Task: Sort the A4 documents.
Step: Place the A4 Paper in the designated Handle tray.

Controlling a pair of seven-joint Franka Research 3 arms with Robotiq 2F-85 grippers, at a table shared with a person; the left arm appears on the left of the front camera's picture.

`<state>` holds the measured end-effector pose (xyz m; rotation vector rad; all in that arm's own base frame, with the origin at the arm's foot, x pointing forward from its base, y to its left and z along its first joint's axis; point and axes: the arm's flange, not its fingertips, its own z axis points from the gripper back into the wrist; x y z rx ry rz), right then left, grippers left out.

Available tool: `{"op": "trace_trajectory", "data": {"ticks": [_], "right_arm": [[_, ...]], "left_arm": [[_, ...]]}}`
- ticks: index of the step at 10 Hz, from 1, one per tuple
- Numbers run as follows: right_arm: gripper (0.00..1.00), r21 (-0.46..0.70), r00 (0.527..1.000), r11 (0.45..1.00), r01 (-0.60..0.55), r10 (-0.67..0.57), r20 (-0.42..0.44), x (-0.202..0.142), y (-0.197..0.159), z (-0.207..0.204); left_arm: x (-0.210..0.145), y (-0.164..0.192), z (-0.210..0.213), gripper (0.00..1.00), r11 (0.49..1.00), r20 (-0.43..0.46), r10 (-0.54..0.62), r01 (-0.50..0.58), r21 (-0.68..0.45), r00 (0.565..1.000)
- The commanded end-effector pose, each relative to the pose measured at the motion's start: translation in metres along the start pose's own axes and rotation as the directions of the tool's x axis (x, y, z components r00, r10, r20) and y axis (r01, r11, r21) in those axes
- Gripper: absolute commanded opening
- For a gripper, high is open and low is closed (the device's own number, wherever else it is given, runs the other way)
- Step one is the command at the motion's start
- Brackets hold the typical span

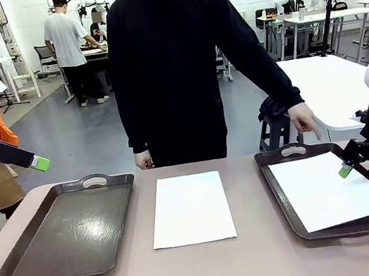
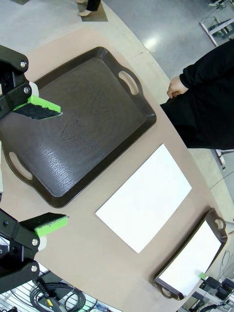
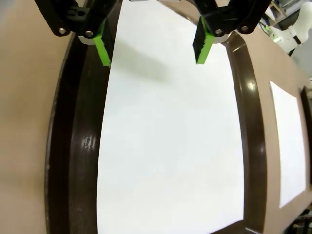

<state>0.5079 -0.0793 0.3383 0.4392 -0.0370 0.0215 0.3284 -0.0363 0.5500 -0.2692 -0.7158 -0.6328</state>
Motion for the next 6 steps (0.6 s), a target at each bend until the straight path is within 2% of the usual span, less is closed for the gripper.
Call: {"op": "trace_trajectory", "data": {"ticks": [1, 3, 6], "right_arm": [[1.0, -0.057, 0.999, 0.998, -0.005, 0.002, -0.035, -0.0043, 0.0109, 0.0018], [1.0, -0.131, 0.999, 0.991, -0.017, 0.012, -0.038, -0.0059, 0.0135, 0.0049], [1.0, -0.133, 0.999, 0.991, -0.024, 0.021, -0.028, -0.0049, 0.0158, 0.0061]], "left_arm": [[-0.001, 0.0015, 0.0, 1.0, 1.0, 0.005, -0.01, 0.01, -0.016, 1.0], [-0.001, 0.0015, 0.0, 1.0, 1.0, 0.005, -0.01, 0.01, -0.016, 1.0], [-0.001, 0.0015, 0.0, 1.0, 1.0, 0.005, -0.01, 0.01, -0.016, 1.0]]}}
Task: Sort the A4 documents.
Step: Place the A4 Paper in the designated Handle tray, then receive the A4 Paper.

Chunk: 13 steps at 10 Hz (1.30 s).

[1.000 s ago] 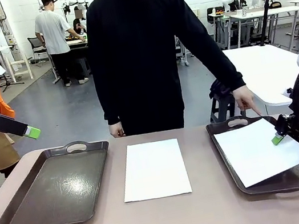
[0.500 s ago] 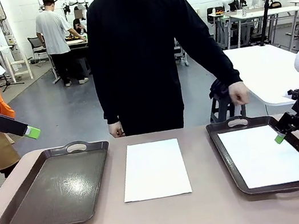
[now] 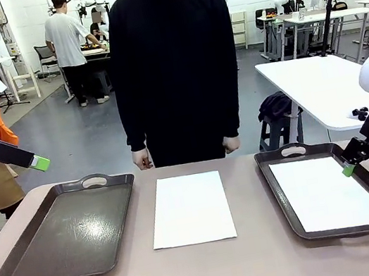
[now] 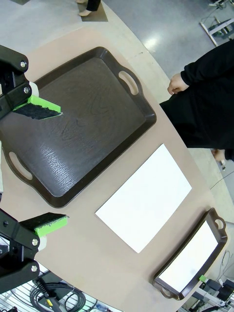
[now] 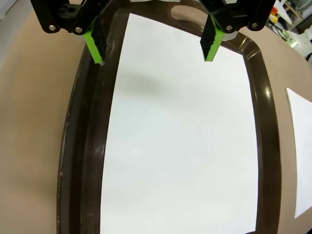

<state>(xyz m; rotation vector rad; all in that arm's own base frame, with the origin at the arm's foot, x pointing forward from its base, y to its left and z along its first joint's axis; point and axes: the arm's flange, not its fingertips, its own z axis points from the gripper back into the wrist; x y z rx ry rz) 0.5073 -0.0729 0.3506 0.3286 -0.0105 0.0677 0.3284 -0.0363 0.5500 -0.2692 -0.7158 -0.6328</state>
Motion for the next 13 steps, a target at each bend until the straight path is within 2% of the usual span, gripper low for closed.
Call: {"op": "trace_trajectory", "data": {"ticks": [1, 2, 13], "right_arm": [[1.0, -0.028, 1.0, 0.999, 0.019, -0.018, 0.023, -0.005, 0.0064, -0.0023], [1.0, 0.0, 1.0, 1.0, 0.0, 0.0, 0.0, 0.0, 0.0, 0.0], [1.0, 0.0, 1.0, 1.0, 0.0, 0.0, 0.0, 0.0, 0.0, 0.0]], "left_arm": [[-0.001, 0.0015, 0.0, 1.0, 1.0, 0.005, -0.01, 0.01, -0.016, 1.0], [-0.001, 0.0015, 0.0, 1.0, 1.0, 0.005, -0.01, 0.01, -0.016, 1.0], [-0.001, 0.0015, 0.0, 1.0, 1.0, 0.005, -0.01, 0.01, -0.016, 1.0]]}}
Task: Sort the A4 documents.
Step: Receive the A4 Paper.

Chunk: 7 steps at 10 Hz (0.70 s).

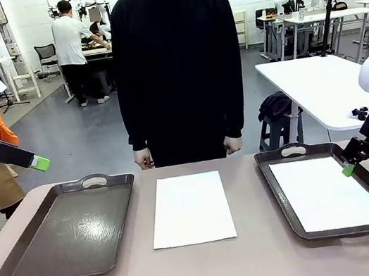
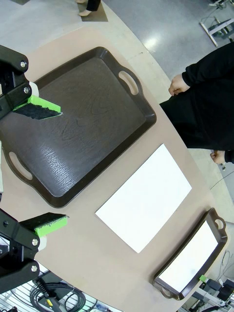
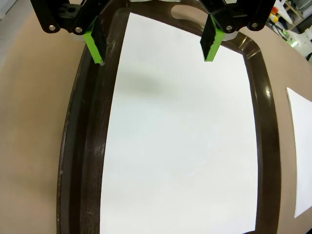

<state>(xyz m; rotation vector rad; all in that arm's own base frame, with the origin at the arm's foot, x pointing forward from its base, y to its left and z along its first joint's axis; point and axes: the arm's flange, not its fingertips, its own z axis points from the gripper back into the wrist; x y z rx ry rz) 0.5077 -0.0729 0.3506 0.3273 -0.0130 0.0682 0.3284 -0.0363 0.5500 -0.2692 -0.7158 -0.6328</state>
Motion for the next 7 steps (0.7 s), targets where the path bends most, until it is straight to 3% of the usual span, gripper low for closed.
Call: {"op": "trace_trajectory", "data": {"ticks": [1, 3, 5, 7], "right_arm": [[1.0, 0.001, 1.0, 1.0, 0.001, -0.001, -0.002, 0.0, 0.0, 0.0], [1.0, 0.0, 1.0, 1.0, 0.0, 0.0, 0.0, 0.0, 0.0, 0.0], [1.0, -0.013, 0.954, 0.966, -0.258, 0.256, 0.157, -0.024, 0.034, 0.057], [1.0, 0.032, 0.885, 0.911, -0.411, 0.39, 0.254, -0.039, 0.063, 0.094]], "left_arm": [[-0.001, 0.001, 0.0, 1.0, 1.0, 0.005, -0.01, 0.01, -0.016, 1.0], [-0.001, 0.001, 0.0, 1.0, 1.0, 0.005, -0.01, 0.01, -0.016, 1.0], [-0.001, 0.001, 0.0, 1.0, 1.0, 0.005, -0.01, 0.01, -0.016, 1.0], [-0.001, 0.001, 0.0, 1.0, 1.0, 0.005, -0.01, 0.01, -0.016, 1.0]]}}
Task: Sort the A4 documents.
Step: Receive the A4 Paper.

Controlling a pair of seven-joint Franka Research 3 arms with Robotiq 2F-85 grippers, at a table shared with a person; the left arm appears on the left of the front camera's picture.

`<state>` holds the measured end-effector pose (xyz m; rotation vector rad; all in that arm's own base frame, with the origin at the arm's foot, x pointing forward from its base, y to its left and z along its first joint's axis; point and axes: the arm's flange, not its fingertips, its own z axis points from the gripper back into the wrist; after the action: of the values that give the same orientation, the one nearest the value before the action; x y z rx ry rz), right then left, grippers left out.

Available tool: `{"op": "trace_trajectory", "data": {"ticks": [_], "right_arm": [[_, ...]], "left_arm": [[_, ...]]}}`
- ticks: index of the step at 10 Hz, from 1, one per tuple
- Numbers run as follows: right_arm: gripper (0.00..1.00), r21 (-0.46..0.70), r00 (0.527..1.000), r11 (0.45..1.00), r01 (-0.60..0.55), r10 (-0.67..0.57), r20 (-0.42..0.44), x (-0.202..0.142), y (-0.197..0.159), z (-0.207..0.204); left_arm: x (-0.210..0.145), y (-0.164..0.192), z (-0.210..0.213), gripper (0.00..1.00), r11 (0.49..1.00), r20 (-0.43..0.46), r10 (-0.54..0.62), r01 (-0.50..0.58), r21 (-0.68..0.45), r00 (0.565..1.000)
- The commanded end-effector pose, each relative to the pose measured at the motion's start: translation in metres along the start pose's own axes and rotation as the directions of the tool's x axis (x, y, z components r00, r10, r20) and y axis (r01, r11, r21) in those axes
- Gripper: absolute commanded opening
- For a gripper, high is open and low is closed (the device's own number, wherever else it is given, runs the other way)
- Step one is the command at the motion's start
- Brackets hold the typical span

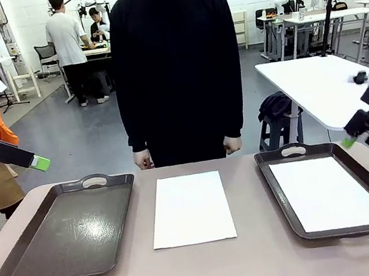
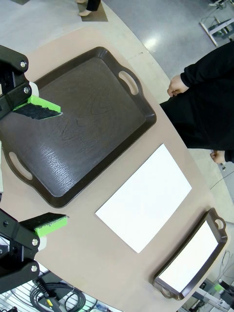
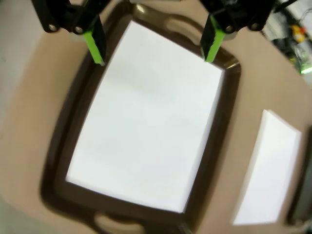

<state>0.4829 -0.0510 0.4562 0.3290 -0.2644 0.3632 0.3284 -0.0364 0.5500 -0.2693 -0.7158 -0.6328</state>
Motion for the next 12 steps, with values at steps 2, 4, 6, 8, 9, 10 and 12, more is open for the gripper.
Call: {"op": "trace_trajectory", "data": {"ticks": [2, 4, 6, 8, 9, 10, 12], "right_arm": [[1.0, 0.171, 0.964, 0.95, -0.261, 0.247, 0.102, -0.01, 0.039, 0.038], [1.0, 0.246, 0.918, 0.884, -0.397, 0.382, 0.106, -0.011, 0.054, 0.071], [1.0, 0.276, 0.858, 0.814, -0.511, 0.466, 0.215, -0.018, 0.065, 0.098], [1.0, 0.215, 0.818, 0.802, -0.557, 0.486, 0.308, -0.022, 0.073, 0.116], [1.0, 0.203, 0.816, 0.806, -0.556, 0.482, 0.32, -0.022, 0.075, 0.118], [1.0, 0.192, 0.818, 0.816, -0.544, 0.466, 0.338, -0.023, 0.076, 0.119], [1.0, 0.195, 0.826, 0.83, -0.522, 0.436, 0.358, -0.022, 0.075, 0.118]], "left_arm": [[-0.001, 0.001, 0.0, 1.0, 1.0, 0.005, -0.01, 0.01, -0.016, 1.0], [-0.001, 0.001, 0.0, 1.0, 1.0, 0.005, -0.01, 0.01, -0.016, 1.0], [-0.001, 0.001, 0.0, 1.0, 1.0, 0.005, -0.01, 0.01, -0.016, 1.0], [-0.001, 0.001, 0.0, 1.0, 1.0, 0.005, -0.01, 0.01, -0.016, 1.0], [-0.001, 0.001, 0.0, 1.0, 1.0, 0.005, -0.01, 0.01, -0.016, 1.0], [-0.001, 0.001, 0.0, 1.0, 1.0, 0.005, -0.01, 0.01, -0.016, 1.0], [-0.001, 0.001, 0.0, 1.0, 1.0, 0.005, -0.01, 0.01, -0.016, 1.0]]}}
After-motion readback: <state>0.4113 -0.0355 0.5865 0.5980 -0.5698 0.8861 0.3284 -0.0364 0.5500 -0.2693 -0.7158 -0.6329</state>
